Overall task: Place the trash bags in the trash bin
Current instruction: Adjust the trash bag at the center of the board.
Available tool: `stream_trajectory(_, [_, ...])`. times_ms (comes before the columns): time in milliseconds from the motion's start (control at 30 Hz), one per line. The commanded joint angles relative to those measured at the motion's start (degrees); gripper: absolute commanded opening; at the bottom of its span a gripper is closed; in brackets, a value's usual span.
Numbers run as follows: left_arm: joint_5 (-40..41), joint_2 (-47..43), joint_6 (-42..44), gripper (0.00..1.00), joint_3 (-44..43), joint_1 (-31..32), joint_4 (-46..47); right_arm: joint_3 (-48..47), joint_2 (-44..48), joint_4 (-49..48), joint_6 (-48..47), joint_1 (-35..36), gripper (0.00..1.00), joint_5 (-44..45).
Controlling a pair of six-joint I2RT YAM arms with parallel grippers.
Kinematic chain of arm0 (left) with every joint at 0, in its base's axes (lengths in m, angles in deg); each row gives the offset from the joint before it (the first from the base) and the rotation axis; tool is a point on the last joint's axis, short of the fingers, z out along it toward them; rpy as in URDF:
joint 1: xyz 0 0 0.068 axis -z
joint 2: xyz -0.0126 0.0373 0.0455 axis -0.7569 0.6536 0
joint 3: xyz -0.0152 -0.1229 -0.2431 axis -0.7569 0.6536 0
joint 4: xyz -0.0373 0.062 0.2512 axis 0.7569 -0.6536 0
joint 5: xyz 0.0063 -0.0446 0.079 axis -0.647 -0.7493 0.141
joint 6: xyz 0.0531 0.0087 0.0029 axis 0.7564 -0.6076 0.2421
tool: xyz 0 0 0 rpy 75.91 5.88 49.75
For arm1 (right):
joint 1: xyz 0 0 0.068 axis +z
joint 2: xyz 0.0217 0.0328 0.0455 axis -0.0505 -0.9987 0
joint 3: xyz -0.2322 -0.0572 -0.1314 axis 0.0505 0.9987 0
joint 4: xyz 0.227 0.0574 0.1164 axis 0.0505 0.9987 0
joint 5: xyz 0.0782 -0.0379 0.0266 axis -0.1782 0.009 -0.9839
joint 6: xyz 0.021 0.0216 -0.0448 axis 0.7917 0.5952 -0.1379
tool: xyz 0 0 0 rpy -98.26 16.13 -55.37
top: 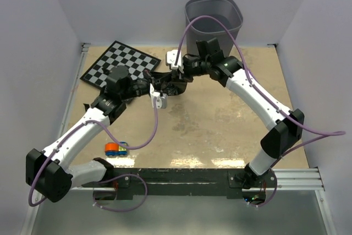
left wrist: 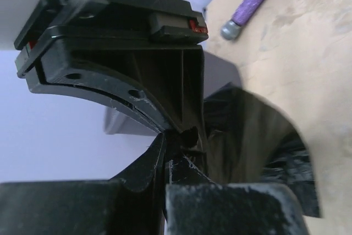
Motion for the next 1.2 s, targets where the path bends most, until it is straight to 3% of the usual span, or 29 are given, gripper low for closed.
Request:
stream_trajectory(0, [5.01, 0.78, 12.73, 0.0, 0.77, 3.08, 7.99, -5.23, 3.32, -4.22, 8.1, -0.17, 0.0, -8.74])
stream_trajectory(100, [4.75, -1.41, 15.02, 0.0, 0.86, 4.83, 6.75, 1.68, 6.83, -13.61, 17.06, -0.35, 0.0, 1.41])
stream_trajectory(167, [6.41, -2.82, 13.97, 0.0, 0.42, 6.68, 8.95, 3.83, 6.59, -11.9, 14.38, -0.26, 0.0, 3.21])
stream_trajectory(367, [16.94, 3.58, 21.24, 0.0, -5.91, 7.92, 0.18, -3.62, 6.85, -6.17, 12.86, 0.18, 0.0, -10.39])
stream_trajectory(500, [17.24, 2.9, 23.02, 0.0, -6.26, 8.35, -7.29, -4.88, 7.73, -15.01, 21.63, -0.52, 0.0, -12.52])
stream_trajectory(600, [14.78, -0.53, 24.24, 0.0, -6.08, 8.62, -10.2, -1.02, 7.9, -20.39, 26.74, -2.28, 0.0, -5.34])
stream_trajectory(700, [13.89, -2.91, 23.12, 0.0, -6.43, 9.76, -6.8, 1.98, 6.77, -17.61, 23.24, -2.55, 0.0, 3.55])
stream_trajectory(833, [18.01, 0.15, 21.88, 0.0, -8.1, 12.57, 0.86, -0.2, 4.21, -11.26, 18.66, -1.93, 0.0, -3.62])
stream_trajectory(967, [22.93, 5.34, 21.35, 0.0, -8.55, 12.67, -3.33, -6.52, 5.35, -12.74, 20.85, -1.76, 0.0, -17.59])
stream_trajectory(1100, [23.03, 3.08, 22.41, 0.0, -5.92, 12.23, -11.52, -8.83, 4.92, -18.2, 25.16, -5.26, 0.0, -15.69])
stream_trajectory(1167, [21.72, 1.05, 22.49, 0.0, -5.91, 12.23, -12.14, -9.61, 2.55, -15.33, 23.51, -5.89, 0.0, -12.63])
